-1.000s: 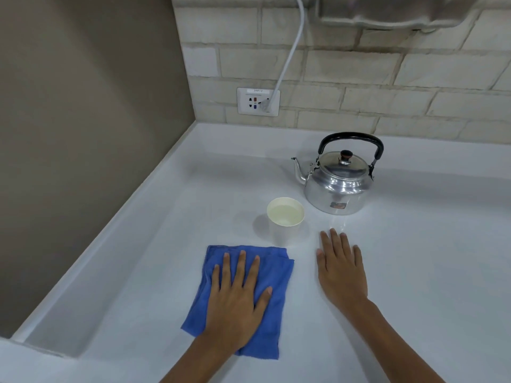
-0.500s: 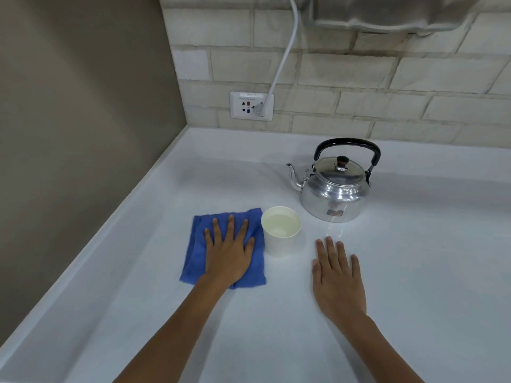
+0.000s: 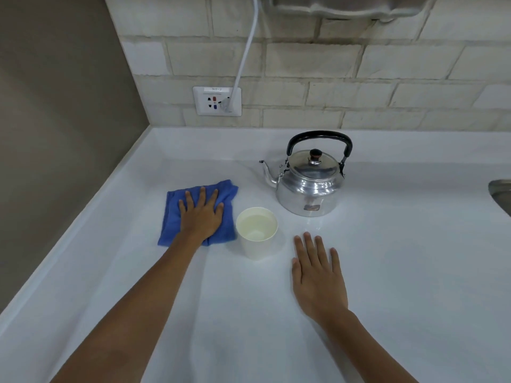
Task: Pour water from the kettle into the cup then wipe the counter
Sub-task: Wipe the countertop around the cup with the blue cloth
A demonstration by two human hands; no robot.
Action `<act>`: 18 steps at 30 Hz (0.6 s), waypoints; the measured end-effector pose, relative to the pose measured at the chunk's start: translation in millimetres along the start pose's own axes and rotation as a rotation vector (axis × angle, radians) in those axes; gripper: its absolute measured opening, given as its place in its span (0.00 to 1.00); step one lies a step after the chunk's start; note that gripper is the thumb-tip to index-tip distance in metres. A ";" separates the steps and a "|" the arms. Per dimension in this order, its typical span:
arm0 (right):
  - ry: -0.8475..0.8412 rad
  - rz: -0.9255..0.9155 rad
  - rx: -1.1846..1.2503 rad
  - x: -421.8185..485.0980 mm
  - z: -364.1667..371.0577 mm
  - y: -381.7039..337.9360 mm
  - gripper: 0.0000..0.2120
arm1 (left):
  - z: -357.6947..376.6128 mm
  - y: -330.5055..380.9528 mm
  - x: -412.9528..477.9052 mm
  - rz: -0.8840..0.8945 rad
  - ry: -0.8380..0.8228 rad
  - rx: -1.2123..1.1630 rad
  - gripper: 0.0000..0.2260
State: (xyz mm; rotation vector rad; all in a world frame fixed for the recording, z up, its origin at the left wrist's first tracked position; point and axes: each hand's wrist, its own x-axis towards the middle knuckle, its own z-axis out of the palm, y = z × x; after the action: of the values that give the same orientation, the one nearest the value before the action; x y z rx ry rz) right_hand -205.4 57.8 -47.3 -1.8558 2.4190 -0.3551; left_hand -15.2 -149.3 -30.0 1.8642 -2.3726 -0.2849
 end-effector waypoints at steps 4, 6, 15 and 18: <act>-0.002 -0.007 0.000 -0.9 -0.9 0.2 0.25 | 9.5 1.6 -7.5 0.137 -0.010 0.043 0.23; 0.005 -0.013 0.001 -1.5 -1.1 -0.5 0.24 | 11.7 -7.4 -7.3 0.204 -0.010 0.037 0.23; 0.040 -0.013 0.037 -2.1 -2.6 -3.0 0.24 | 5.2 14.5 68.8 0.122 -0.023 0.042 0.23; 0.049 -0.010 0.032 -2.0 -2.1 -3.0 0.24 | 6.6 24.1 82.1 0.122 -0.043 0.023 0.23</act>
State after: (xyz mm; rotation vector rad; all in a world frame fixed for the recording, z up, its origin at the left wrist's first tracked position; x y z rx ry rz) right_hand -202.5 59.3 -44.8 -1.8683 2.4214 -0.4421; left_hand -59.1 -222.9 -33.6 1.7310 -2.5159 -0.2897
